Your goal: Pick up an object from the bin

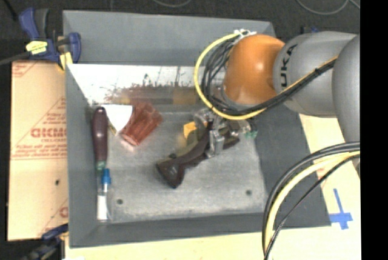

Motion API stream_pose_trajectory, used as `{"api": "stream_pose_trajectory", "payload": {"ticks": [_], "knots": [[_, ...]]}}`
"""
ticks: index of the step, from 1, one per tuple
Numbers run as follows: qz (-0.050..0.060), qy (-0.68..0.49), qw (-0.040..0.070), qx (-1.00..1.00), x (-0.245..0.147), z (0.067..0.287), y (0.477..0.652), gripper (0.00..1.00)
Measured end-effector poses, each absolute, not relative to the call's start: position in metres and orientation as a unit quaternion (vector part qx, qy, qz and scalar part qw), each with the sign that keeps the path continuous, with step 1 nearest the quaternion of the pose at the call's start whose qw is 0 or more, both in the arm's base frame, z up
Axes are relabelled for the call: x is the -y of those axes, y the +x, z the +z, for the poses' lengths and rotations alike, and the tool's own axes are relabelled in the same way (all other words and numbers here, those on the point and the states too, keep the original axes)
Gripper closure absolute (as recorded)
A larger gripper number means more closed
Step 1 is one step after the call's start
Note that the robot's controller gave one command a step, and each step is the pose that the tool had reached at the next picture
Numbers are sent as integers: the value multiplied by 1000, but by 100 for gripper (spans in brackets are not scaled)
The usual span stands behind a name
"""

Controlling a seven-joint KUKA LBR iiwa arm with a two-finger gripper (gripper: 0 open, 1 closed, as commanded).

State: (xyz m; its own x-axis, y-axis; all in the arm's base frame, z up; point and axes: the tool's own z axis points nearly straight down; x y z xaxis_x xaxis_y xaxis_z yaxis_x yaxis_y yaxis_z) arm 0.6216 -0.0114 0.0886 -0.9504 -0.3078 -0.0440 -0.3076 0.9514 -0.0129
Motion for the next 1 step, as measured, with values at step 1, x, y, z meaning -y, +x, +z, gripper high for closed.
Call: {"api": "stream_pose_trajectory", "payload": {"ticks": [1], "knots": [[-3, -155, 20, -988, 12, 106, 620, 100]]}}
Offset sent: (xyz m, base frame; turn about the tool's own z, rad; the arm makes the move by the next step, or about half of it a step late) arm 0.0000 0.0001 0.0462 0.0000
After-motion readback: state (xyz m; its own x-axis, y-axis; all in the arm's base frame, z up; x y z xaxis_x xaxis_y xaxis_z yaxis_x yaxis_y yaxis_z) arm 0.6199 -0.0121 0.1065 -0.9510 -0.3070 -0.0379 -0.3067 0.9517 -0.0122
